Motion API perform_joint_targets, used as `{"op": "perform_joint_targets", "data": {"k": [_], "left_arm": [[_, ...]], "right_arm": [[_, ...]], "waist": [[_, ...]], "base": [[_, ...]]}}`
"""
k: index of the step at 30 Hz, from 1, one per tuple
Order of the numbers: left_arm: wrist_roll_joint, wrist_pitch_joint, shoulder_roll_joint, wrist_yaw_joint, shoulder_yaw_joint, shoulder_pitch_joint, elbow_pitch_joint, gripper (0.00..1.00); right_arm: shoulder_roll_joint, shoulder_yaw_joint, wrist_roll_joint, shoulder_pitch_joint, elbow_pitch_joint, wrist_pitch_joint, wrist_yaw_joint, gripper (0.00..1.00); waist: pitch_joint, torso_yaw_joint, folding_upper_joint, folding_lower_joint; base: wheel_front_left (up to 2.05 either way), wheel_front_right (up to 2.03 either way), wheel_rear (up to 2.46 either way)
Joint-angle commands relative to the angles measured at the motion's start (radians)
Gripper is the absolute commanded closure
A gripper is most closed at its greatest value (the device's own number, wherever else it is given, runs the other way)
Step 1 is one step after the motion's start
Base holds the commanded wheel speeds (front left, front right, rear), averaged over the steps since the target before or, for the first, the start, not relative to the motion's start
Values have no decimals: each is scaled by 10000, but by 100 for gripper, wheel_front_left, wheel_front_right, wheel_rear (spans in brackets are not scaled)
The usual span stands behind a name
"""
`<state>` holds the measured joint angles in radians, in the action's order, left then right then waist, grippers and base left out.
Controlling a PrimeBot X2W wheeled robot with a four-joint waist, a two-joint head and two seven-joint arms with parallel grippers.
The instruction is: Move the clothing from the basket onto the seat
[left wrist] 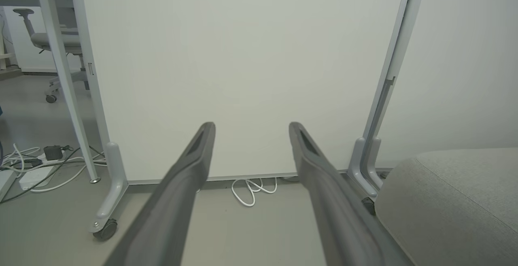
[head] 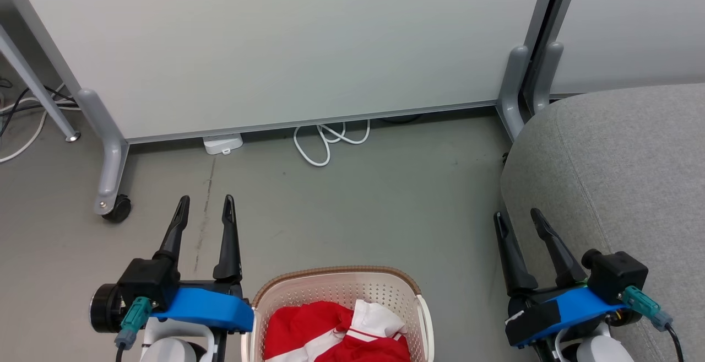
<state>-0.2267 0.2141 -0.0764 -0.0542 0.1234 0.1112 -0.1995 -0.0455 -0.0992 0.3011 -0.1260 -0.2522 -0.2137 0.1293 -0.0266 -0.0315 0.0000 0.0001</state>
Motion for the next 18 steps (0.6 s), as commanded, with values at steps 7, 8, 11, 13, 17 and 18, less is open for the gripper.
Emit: {"op": "perform_joint_targets", "data": {"k": [7,8,11,13,17,18], "left_arm": [[699,214,4,-121,80,211,-197,0],[774,238,10,-132,83,213,-226,0],[994,293,30,-158,85,220,-292,0],[1126,335,43,-156,83,224,-337,0],[1408,396,61,-191,98,225,-419,0],[1477,421,68,-200,103,227,-440,0]], "right_arm": [[-70,49,-722,-176,-119,-221,21,0],[-70,69,-791,-175,-134,-241,21,0],[-71,120,-1028,-174,-198,-294,22,0],[-71,142,-1173,-178,-245,-342,22,0],[-72,189,-1433,-174,-362,-403,22,0],[-73,196,-1497,-172,-391,-430,22,0]], "waist": [[-6,-24,0,-1],[-7,-29,0,-1],[-4,-43,0,-1],[-1,-49,0,-1],[4,-62,0,-1],[7,-66,0,-1]], "base": [[0,0,0],[0,0,0],[0,0,0],[0,0,0],[0,0,0],[0,0,0]]}}
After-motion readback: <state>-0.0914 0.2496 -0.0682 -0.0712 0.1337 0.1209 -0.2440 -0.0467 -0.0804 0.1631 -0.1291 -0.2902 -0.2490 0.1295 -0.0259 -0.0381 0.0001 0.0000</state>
